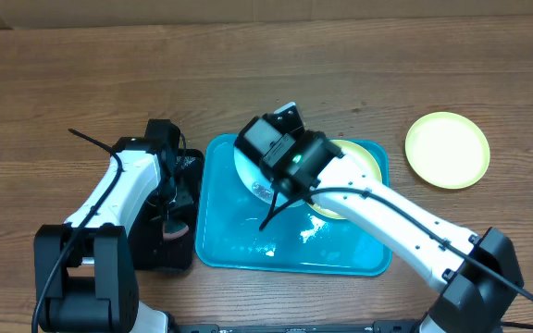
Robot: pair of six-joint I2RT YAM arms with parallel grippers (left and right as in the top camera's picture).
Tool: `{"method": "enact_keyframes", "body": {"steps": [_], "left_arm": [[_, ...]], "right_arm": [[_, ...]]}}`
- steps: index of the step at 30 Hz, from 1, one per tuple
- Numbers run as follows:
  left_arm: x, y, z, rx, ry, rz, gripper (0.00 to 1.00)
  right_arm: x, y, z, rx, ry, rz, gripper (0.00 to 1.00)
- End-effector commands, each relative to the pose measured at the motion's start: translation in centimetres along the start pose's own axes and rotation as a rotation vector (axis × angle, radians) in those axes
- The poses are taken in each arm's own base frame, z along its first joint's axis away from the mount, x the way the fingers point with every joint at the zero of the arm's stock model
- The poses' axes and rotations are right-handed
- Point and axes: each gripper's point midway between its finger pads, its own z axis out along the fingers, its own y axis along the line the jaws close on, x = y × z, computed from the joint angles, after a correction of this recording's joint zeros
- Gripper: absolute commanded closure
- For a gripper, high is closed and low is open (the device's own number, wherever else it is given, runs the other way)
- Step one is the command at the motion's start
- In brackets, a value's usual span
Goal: Clean dirty plates on tray and stack at the side
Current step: 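Carry the white plate right off the tray with the right gripper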
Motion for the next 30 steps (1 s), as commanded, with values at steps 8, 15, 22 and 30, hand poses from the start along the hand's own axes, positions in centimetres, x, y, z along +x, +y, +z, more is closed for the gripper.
{"method": "enact_keyframes", "body": {"steps": [8,15,22,30], "left_arm": [[0.1,-0.1,0.2,0.008,0.012,0.017,0.96],[0.1,-0.1,0.2,0.009,0.01,0.017,0.96],[0.1,-0.1,0.2,0.009,0.01,0.022,0.96],[0.1,-0.1,0.2,0.009,0.01,0.028,0.96]], "right_arm": [[-2.7,-3.2,-6.7,0.355,-0.272,-0.101,0.96],[-2.6,-2.3,-10.1,0.465,-0.37,-0.213,0.96],[-2.2,-1.3,-10.9,0.458,-0.391,-0.253,0.96],[-2.1,-1.3,-10.9,0.46,-0.388,-0.258,0.96]]}}
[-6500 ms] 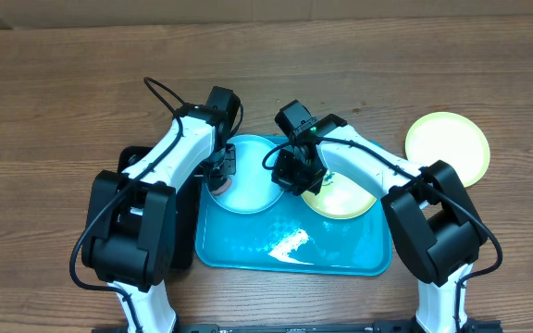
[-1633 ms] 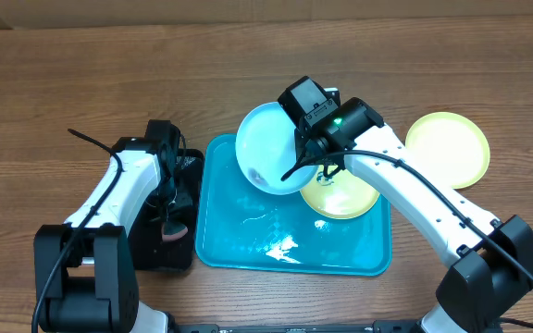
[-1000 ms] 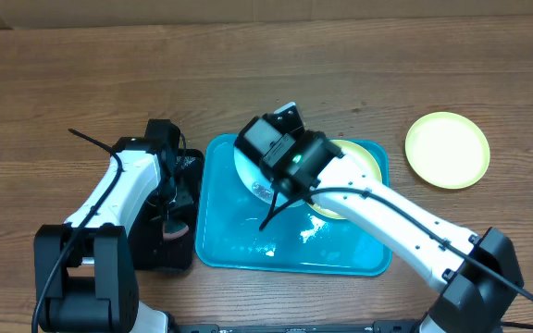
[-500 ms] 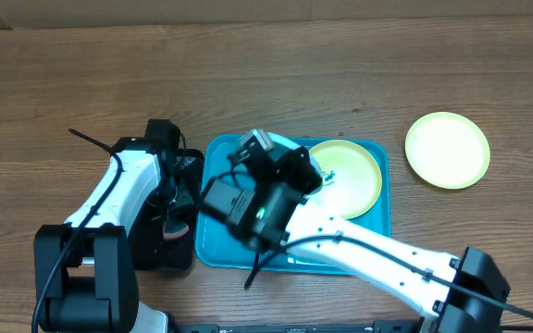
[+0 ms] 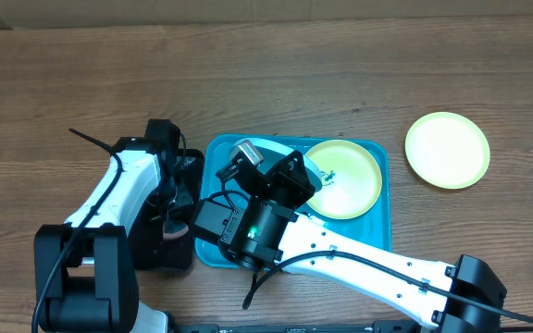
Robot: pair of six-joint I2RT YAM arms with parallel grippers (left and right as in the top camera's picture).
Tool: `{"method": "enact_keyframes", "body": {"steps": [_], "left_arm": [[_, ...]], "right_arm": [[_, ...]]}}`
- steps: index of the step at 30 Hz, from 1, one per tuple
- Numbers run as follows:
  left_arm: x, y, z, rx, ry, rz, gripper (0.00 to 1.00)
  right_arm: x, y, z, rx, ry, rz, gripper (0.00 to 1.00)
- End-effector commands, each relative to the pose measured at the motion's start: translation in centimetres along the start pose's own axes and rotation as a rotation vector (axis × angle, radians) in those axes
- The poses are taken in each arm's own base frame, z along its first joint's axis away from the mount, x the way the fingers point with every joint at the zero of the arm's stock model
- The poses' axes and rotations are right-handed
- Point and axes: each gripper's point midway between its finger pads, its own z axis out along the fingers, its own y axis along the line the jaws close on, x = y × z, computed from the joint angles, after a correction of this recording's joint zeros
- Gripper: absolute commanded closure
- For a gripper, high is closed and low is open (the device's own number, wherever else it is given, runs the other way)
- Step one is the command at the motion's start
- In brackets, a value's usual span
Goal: Clean dirty plates on tray and stack at the side
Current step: 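Carry the white plate right off the tray with the right gripper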
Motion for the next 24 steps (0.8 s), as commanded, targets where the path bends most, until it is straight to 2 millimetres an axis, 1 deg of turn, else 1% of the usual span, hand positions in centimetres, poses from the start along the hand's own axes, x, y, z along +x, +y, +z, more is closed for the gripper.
{"method": "enact_keyframes", "body": {"steps": [1,3,5,6,7,8,9,11,13,15,17,19,20,22,24], "left_arm": [[0.1,0.0,0.2,0.005,0.009,0.012,0.96],[0.1,0.0,0.2,0.005,0.009,0.012,0.96],[0.1,0.0,0.2,0.005,0.009,0.012,0.96],[0.1,0.0,0.2,0.006,0.008,0.012,0.96],[0.1,0.0,0.2,0.006,0.008,0.012,0.96],[0.1,0.0,0.2,0.005,0.009,0.016,0.96],[0.1,0.0,0.2,0.005,0.01,0.019,0.96],[0.0,0.0,0.2,0.006,0.007,0.019,0.96],[0.0,-0.1,0.2,0.007,0.005,0.019,0.96],[0.0,-0.1,0.2,0.007,0.006,0.021,0.96],[0.0,-0.1,0.2,0.008,0.006,0.022,0.96],[0.0,-0.1,0.2,0.007,0.006,0.022,0.96],[0.0,-0.1,0.2,0.007,0.006,0.022,0.96],[0.0,-0.1,0.2,0.007,0.006,0.023,0.96],[0.0,-0.1,0.2,0.007,0.007,0.026,0.96]], "right_arm": [[-0.8,-2.4,-0.9,0.024,-0.038,0.07,0.96],[-0.8,-2.2,-0.9,0.013,-0.036,0.085,0.96],[-0.8,-1.0,-0.5,-0.056,-0.014,0.124,0.96],[-0.4,-0.5,-0.3,-0.091,0.006,0.107,0.96],[0.1,-0.6,-0.3,-0.092,0.02,0.104,0.96],[0.3,-1.2,-0.8,-0.067,0.014,0.139,0.96],[0.4,-1.3,-1.0,-0.06,0.009,0.18,0.96],[0.6,-0.9,-0.7,-0.088,0.031,0.172,0.96],[1.3,-1.1,-0.7,-0.087,0.051,0.19,0.96],[1.6,-0.1,-0.7,-0.149,0.085,0.227,0.96],[2.1,1.8,0.0,-0.273,0.165,0.298,0.96],[2.2,4.1,0.5,-0.428,0.248,0.382,0.96],[2.2,4.9,1.0,-0.5,0.3,0.451,0.96],[2.6,5.1,2.3,-0.553,0.392,0.58,0.96],[3.5,4.6,4.0,-0.563,0.483,0.695,0.96]]}}
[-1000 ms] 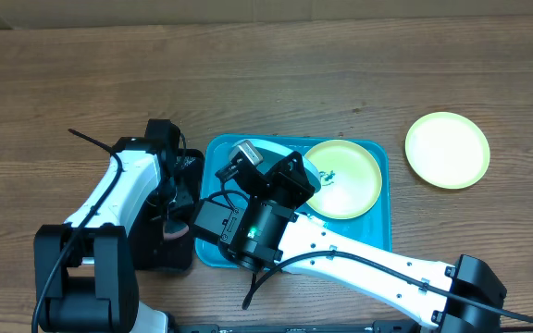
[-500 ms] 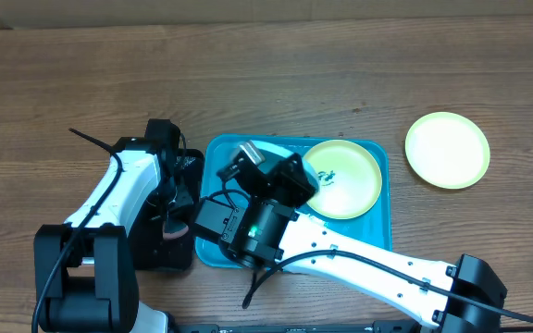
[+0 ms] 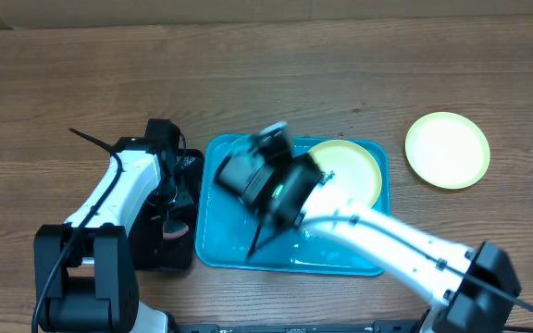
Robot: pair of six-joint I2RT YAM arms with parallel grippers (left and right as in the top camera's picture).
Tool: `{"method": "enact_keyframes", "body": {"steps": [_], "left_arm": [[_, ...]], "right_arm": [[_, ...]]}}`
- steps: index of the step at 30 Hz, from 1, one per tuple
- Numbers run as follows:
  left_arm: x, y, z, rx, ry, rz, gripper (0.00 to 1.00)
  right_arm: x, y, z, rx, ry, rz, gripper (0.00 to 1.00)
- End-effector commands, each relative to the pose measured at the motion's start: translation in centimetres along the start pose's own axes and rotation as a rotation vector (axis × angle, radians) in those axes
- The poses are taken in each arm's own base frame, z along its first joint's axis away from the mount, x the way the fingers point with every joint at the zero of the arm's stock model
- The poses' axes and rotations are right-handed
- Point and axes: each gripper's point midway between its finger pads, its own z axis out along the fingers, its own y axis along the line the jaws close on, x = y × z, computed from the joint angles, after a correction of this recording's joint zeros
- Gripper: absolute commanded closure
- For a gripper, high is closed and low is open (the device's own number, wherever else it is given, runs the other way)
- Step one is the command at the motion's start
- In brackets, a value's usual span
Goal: Clean dirty plates on tray and stack at the side
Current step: 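Carry the white plate right off the tray with the right gripper, then lower the white plate onto the yellow plate at right, release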
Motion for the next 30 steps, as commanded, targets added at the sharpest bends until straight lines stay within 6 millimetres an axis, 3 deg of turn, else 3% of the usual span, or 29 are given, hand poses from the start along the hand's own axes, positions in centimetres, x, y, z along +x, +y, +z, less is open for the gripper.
{"method": "enact_keyframes", "body": {"steps": [1,6,12,16,20,24,30], "left_arm": [[0.1,0.0,0.2,0.006,0.009,0.019,0.96],[0.1,0.0,0.2,0.006,0.008,0.019,0.96],[0.1,0.0,0.2,0.006,0.008,0.019,0.96],[0.1,0.0,0.2,0.006,0.008,0.019,0.96],[0.1,0.0,0.2,0.006,0.008,0.02,0.96],[0.1,0.0,0.2,0.006,0.007,0.02,0.96],[0.0,-0.1,0.2,0.007,0.005,0.019,0.96]], "right_arm": [[-0.1,-1.2,0.8,-0.15,0.142,0.281,0.96],[-0.7,-7.4,4.8,-0.097,0.248,0.589,0.96],[-0.8,-15.8,9.7,-0.16,0.353,0.95,0.96],[1.1,-22.6,12.3,-0.151,0.395,1.181,0.96],[5.1,-28.5,14.8,-0.072,0.458,1.343,0.96],[9.3,-31.2,16.8,-0.026,0.556,1.394,0.96],[11.9,-31.7,18.6,0.029,0.616,1.402,0.96]]}}
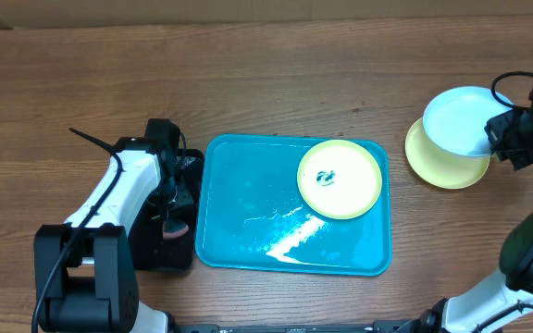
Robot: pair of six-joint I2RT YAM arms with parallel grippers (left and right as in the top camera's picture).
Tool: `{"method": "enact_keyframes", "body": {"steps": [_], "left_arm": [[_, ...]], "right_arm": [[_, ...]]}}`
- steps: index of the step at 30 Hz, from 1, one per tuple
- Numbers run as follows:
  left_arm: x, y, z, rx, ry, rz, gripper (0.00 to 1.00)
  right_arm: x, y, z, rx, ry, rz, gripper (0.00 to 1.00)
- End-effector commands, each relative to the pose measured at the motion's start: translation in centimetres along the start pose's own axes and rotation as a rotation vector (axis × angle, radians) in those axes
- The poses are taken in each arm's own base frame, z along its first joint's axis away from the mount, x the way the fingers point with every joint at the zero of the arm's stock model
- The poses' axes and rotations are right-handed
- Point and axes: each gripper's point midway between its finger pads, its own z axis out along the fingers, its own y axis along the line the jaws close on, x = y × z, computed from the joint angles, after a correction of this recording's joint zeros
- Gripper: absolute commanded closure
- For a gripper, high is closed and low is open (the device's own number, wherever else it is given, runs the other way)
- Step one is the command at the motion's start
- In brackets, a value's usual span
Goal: Clean dirty plates on tray and stack at the side
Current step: 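Lower the white plate onto the yellow plate at right, release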
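The blue tray lies wet at the table's centre. In its far right corner sits a yellow-green plate with a dark smear of dirt. Out to the right of the tray, my right gripper is shut on the rim of a pale blue-white plate. It holds that plate tilted just over a yellow-green plate lying on the table. My left gripper points down into a black bin, by a pinkish thing; how its jaws stand is hidden.
Bare wooden table surrounds the tray. The left arm and the black bin stand tight against the tray's left edge. The right arm's base is at the front right corner, and its cable loops near the held plate.
My right arm was over the tray's left half, blurred in motion. It is now at the far right, holding the pale plate over the side plate. The tray's left half lies bare.
At first my right gripper was down on a pale plate in the tray's left half. Then the arm covered that half in two different poses. Now the pale plate is off the tray, held over the yellow-green plate at the side. The left arm has not moved.
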Motion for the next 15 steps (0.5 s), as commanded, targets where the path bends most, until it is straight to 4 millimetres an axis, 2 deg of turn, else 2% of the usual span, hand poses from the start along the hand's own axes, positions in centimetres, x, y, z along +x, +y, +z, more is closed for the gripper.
{"method": "enact_keyframes", "body": {"steps": [1,9,13,15], "left_arm": [[0.1,0.0,0.2,0.005,0.008,0.016,0.96],[0.1,0.0,0.2,0.005,0.009,0.017,0.96],[0.1,0.0,0.2,0.005,0.009,0.027,0.96],[0.1,0.0,0.2,0.005,0.008,0.027,0.96]], "right_arm": [[0.0,0.1,0.9,0.015,0.003,-0.019,0.96],[1.1,-1.1,5.6,0.137,0.112,0.004,0.96],[1.5,-1.5,6.9,0.166,0.146,-0.042,0.96],[1.6,-1.6,6.8,0.167,0.148,-0.06,0.86]]}}
